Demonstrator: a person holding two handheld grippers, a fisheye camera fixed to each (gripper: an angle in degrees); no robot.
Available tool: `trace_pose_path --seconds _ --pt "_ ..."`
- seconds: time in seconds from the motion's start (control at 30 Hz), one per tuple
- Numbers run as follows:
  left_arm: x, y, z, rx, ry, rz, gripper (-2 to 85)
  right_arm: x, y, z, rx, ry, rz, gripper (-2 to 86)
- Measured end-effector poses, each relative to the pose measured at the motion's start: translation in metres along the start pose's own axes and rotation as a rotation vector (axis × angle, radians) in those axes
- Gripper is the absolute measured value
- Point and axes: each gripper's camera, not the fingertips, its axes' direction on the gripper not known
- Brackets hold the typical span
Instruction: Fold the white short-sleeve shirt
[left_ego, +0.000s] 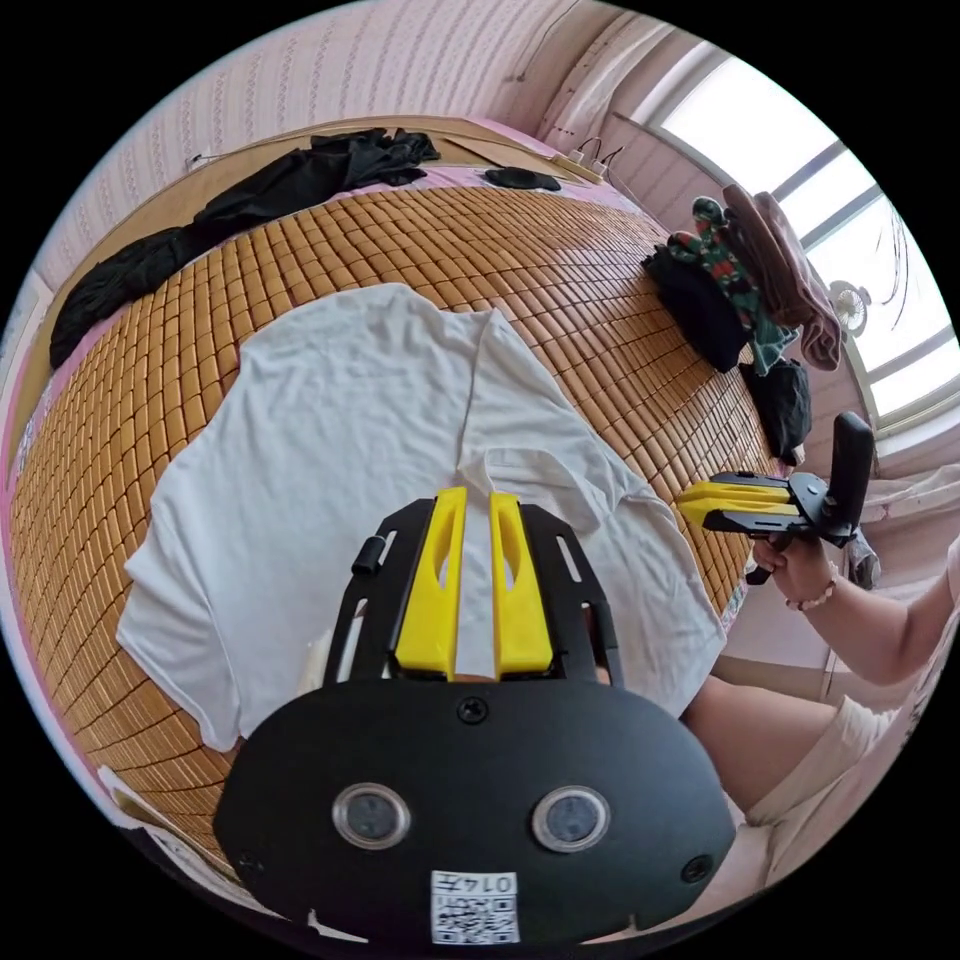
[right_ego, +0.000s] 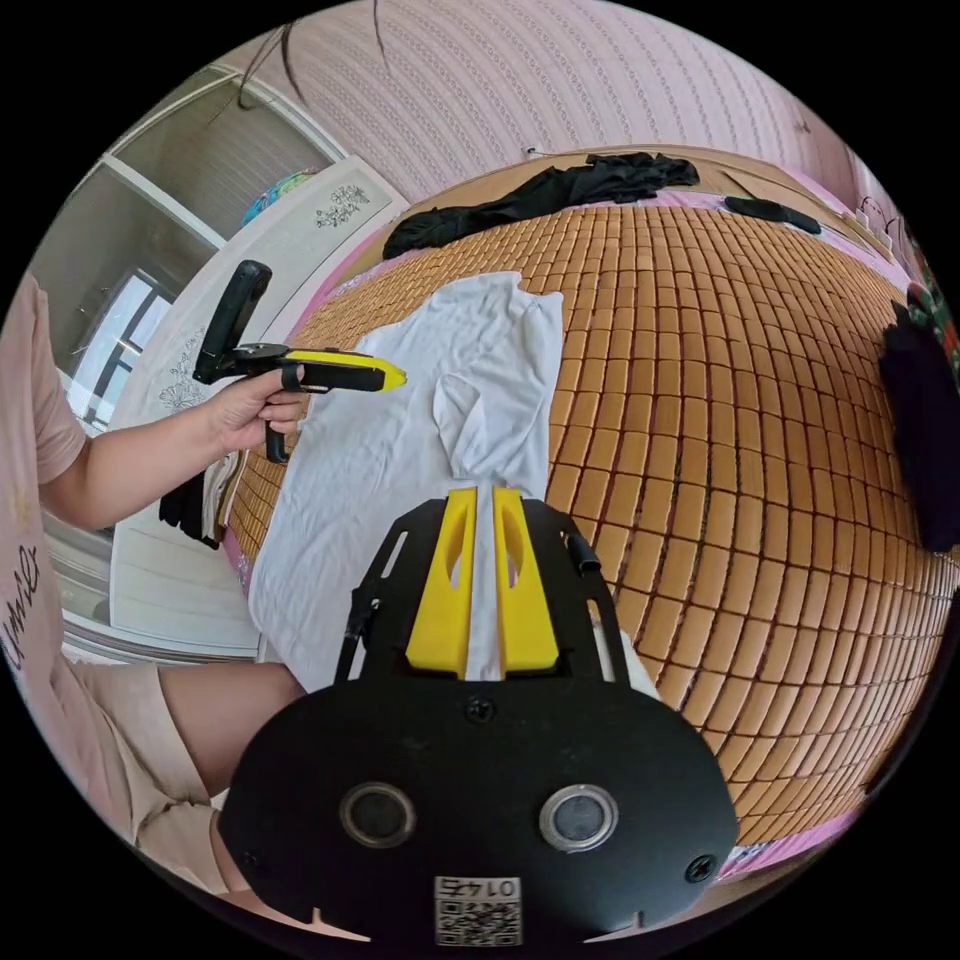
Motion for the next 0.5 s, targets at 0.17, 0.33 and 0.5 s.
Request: trace_pose_path --seconds 0.17,0.33,0.5 --pt "0.002 -0.004 0.006 0.051 0.033 -0.002 6.1 -0.025 -0.045 0.023 -0.003 0.047 -0.025 4.6" --pt "0.0 -0.004 0.024 -0.069 -0.073 0.029 3.6 -0.043 -0.068 0.063 -0.147 0.09 -0.043 5.0" --pt "-0.012 0.022 -0.005 0.008 -0.089 0.037 -0.6 -0.064 -0.071 0.058 -0.166 0.132 -0.122 2.4"
